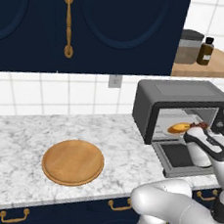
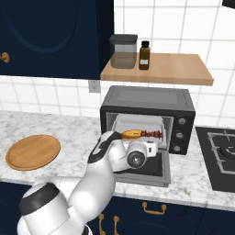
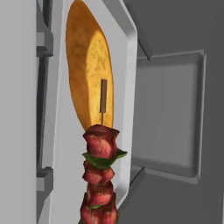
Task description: Pick up the kebab skewer and baguette bread, and place them inside the toaster oven. Close the toaster oven door and start by setting the timer.
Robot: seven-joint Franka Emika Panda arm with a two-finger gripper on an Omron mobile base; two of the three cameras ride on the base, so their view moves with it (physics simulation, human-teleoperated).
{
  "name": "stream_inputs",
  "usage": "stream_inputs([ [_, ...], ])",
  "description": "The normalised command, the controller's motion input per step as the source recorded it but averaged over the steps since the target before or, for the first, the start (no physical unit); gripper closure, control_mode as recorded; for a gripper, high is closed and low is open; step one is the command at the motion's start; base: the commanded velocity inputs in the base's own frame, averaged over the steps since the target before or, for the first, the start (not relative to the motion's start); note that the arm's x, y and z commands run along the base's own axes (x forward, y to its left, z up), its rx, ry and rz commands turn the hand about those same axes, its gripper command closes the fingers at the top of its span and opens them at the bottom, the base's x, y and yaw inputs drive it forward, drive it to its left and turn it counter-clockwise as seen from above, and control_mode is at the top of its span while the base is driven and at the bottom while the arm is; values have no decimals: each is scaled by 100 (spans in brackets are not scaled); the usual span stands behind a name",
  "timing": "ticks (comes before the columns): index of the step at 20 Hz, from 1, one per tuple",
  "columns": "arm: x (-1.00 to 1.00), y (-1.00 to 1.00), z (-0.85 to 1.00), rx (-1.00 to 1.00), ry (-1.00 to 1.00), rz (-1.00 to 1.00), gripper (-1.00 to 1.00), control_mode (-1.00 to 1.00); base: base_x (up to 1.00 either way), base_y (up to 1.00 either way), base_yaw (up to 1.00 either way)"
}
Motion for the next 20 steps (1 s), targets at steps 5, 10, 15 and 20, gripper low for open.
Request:
stream_inputs([
  [5,18,0,0,0,0,2,-100,-100,0,0,0],
  [10,22,0,0,0,0,0,-100,-100,0,0,0],
  [15,27,0,0,0,0,0,-100,-100,0,0,0],
  [20,26,0,0,0,0,0,-100,-100,0,0,0],
])
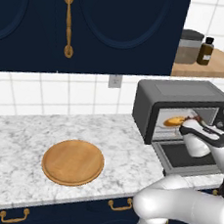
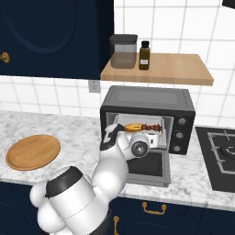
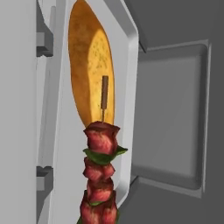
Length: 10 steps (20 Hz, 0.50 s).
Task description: Pick up the kebab skewer and baguette bread, and place them inside the toaster oven. Close the toaster oven door and start by setting the timer.
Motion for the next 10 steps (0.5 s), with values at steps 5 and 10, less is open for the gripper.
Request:
stream_inputs([
  [5,28,0,0,0,0,0,-100,-100,0,0,0],
  [10,27,0,0,0,0,0,-100,-100,0,0,0],
])
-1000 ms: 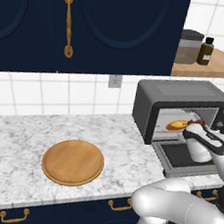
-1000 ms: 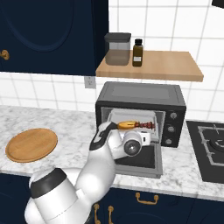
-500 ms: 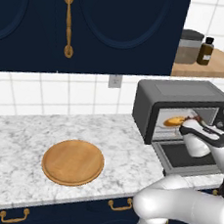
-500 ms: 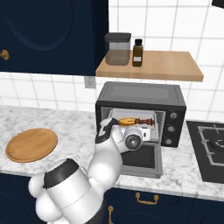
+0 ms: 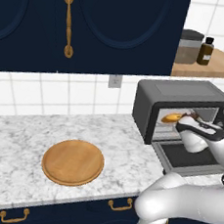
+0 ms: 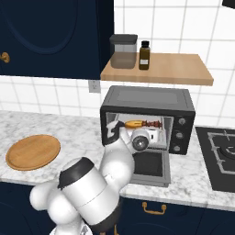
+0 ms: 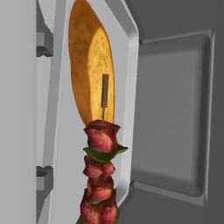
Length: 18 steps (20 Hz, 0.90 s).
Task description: Pick up the kebab skewer and baguette bread, and place them inside the toaster oven. Close the toaster oven door and start by setting the timer.
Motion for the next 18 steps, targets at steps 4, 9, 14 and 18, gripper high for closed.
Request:
stream_inputs([
  [4,26,0,0,0,0,0,-100,-100,0,0,0],
  [9,29,0,0,0,0,0,-100,-100,0,0,0],
  [14,32,0,0,0,0,0,-100,-100,0,0,0],
  [18,15,0,0,0,0,0,-100,-100,0,0,0],
])
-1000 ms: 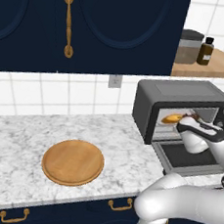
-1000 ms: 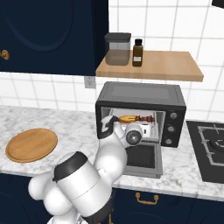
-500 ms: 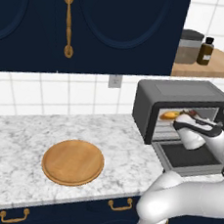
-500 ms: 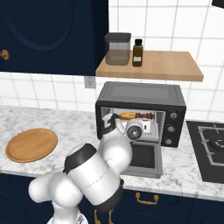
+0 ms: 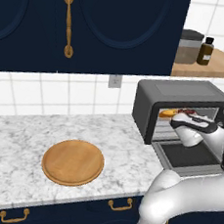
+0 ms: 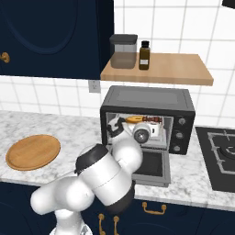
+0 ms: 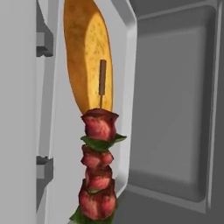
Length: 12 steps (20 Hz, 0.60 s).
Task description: Pick up the kebab skewer and baguette bread, and place them inside the toaster oven. Close the toaster oven door and start by setting the timer.
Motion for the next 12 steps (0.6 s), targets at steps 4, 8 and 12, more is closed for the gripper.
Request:
stream_inputs([
  [4,-50,0,0,0,1,0,-100,-100,0,0,0],
  [8,-84,0,1,0,4,0,-100,-100,0,0,0],
  [12,-76,-11,5,0,14,0,-100,-100,0,0,0],
])
